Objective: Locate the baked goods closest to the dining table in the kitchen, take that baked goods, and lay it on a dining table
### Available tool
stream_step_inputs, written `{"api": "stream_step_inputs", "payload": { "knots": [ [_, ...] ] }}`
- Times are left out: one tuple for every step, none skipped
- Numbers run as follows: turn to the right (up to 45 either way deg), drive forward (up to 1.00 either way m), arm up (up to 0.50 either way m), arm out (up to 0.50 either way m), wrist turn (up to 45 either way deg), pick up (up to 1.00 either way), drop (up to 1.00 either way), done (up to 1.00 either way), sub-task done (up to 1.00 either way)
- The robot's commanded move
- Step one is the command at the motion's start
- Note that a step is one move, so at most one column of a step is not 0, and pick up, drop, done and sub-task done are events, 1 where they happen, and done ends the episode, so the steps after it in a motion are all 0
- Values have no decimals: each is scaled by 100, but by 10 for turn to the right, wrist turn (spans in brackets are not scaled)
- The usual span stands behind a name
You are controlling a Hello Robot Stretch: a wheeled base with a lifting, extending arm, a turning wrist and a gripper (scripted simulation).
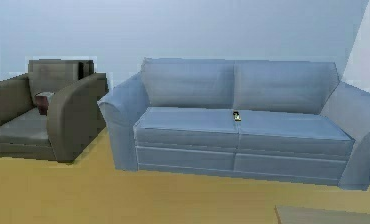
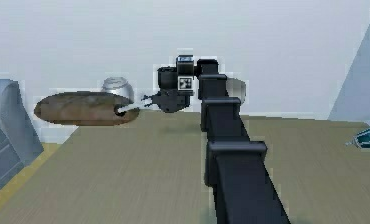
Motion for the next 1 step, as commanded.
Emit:
{"api": "stream_step_inputs", "payload": {
  "knots": [
    [0,0,0,0,450,0,0,0,0]
  ]
}}
